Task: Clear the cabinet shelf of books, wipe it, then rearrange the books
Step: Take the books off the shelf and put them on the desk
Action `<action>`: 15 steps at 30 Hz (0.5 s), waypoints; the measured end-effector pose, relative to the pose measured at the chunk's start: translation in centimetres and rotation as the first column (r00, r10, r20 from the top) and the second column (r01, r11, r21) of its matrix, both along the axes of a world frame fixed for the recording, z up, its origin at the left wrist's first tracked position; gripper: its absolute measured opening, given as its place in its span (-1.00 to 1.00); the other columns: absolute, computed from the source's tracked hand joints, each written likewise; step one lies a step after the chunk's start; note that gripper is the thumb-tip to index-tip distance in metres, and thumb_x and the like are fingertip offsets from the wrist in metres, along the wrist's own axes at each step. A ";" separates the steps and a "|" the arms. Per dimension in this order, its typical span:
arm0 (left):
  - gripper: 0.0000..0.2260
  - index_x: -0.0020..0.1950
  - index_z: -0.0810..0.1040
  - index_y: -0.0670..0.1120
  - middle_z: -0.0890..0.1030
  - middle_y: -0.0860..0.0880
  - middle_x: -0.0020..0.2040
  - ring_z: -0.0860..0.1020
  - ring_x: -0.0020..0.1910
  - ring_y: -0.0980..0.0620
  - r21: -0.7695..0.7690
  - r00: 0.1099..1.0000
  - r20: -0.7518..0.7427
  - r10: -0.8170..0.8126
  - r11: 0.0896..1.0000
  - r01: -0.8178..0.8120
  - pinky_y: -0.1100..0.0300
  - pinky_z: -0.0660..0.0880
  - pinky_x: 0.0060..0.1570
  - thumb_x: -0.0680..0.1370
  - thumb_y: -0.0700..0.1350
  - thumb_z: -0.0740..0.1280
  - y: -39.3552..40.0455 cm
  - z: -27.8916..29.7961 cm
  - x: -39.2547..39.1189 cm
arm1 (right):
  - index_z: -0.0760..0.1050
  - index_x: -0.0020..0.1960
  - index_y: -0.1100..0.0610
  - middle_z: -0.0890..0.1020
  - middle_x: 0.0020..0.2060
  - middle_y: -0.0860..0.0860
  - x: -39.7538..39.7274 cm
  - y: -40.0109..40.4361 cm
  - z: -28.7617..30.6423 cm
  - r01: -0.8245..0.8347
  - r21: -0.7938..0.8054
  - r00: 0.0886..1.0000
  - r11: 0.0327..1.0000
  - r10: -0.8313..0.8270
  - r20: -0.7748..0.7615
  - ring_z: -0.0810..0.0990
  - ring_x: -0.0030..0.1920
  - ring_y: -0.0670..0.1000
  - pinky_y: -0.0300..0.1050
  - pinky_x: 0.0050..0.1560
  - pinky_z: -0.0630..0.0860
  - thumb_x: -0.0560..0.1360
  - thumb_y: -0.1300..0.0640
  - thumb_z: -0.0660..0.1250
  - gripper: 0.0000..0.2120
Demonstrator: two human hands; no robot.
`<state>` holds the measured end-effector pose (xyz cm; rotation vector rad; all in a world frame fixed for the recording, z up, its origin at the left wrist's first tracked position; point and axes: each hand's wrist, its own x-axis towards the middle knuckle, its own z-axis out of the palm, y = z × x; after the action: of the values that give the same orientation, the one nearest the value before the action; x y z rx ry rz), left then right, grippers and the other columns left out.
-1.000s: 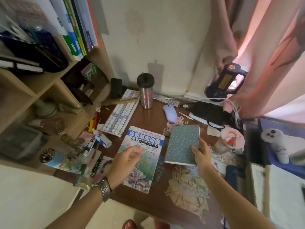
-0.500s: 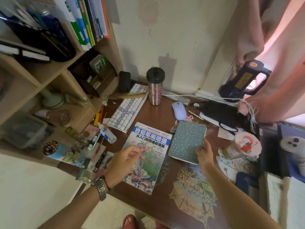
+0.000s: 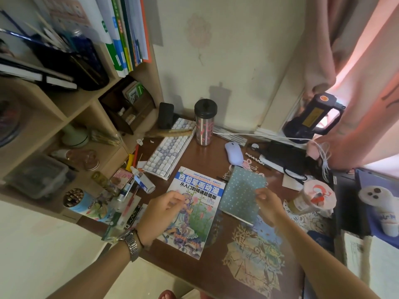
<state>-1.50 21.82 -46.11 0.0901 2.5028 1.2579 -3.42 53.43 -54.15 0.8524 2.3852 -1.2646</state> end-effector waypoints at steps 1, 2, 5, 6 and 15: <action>-0.89 0.08 0.54 0.06 0.59 0.19 -0.01 0.51 -0.01 0.32 -0.002 1.000 -0.005 -0.012 1.000 0.011 0.53 0.37 -0.12 0.58 -0.06 0.29 -0.1 0.4 -0.2 | 0.50 0.19 0.14 0.59 0.02 0.07 -0.1 -0.3 1.1 -0.056 0.051 0.998 0.997 0.057 -0.010 0.59 0.09 0.14 0.05 0.11 0.51 0.58 0.23 0.19 -0.78; -0.89 0.08 0.54 0.06 0.59 0.19 -0.01 0.51 -0.01 0.32 -0.006 1.000 -0.010 -0.020 1.000 0.020 0.51 0.38 -0.10 0.58 -0.05 0.28 -0.3 0.8 -0.3 | 0.50 0.18 0.11 0.58 -0.02 0.03 -0.2 -0.7 2.2 -0.098 0.088 0.995 0.991 0.100 -0.018 0.60 0.04 0.11 0.06 0.10 0.53 0.58 0.19 0.19 -0.79; -0.88 0.10 0.54 0.07 0.59 0.20 -0.01 0.53 0.02 0.28 -0.051 0.998 -0.055 -0.044 0.998 0.041 0.43 0.43 -0.02 0.58 -0.02 0.28 -1.0 2.3 -1.0 | 0.47 0.22 0.03 0.60 0.09 0.02 -0.4 -1.6 5.2 -0.202 0.164 0.976 0.965 0.212 -0.047 0.60 0.01 0.03 0.04 0.10 0.57 0.60 0.11 0.20 -0.79; -0.87 0.11 0.54 0.07 0.59 0.20 0.01 0.53 0.03 0.27 -0.068 0.997 -0.064 -0.051 0.997 0.046 0.38 0.46 0.01 0.58 -0.03 0.28 -1.3 2.9 -1.2 | 0.45 0.24 0.03 0.60 0.12 0.03 -0.4 -1.9 6.3 -0.235 0.193 0.967 0.953 0.250 -0.057 0.60 0.04 0.03 0.04 0.10 0.58 0.60 0.11 0.21 -0.77; -0.86 0.13 0.52 0.04 0.59 0.11 0.02 0.55 -0.03 0.22 -0.260 0.973 -0.214 -0.082 0.965 0.024 0.27 0.54 -0.03 0.59 -0.02 0.25 -5.7 12.8 -3.0 | 0.39 0.31 0.11 0.58 0.11 0.07 -3.8 -7.1 17.9 -0.396 0.450 0.880 0.800 0.471 -0.064 0.59 0.05 0.05 -0.14 0.06 0.47 0.63 0.13 0.15 -0.74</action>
<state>-4.48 16.16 -33.31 0.2481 2.8122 0.9380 -7.18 46.34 -36.27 0.2511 2.8320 -0.6657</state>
